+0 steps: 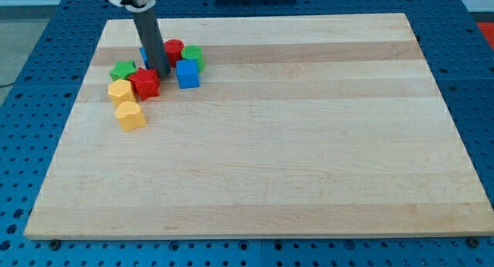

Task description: Place green star below red circle

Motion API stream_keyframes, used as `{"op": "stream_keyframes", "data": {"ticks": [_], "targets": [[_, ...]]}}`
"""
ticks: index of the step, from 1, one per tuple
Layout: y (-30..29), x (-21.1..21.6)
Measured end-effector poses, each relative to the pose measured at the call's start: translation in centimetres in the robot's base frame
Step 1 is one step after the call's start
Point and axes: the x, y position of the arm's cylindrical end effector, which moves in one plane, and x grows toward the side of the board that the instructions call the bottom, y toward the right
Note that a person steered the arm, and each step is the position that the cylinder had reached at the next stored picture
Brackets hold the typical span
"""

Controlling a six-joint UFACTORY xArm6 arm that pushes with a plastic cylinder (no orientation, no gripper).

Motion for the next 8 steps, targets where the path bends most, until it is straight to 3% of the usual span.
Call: {"op": "stream_keyframes", "data": {"ticks": [2, 4, 6, 8], "targets": [[-0.9, 0.0], [4.9, 2.4], [3.8, -0.4], [-0.4, -0.5]]}}
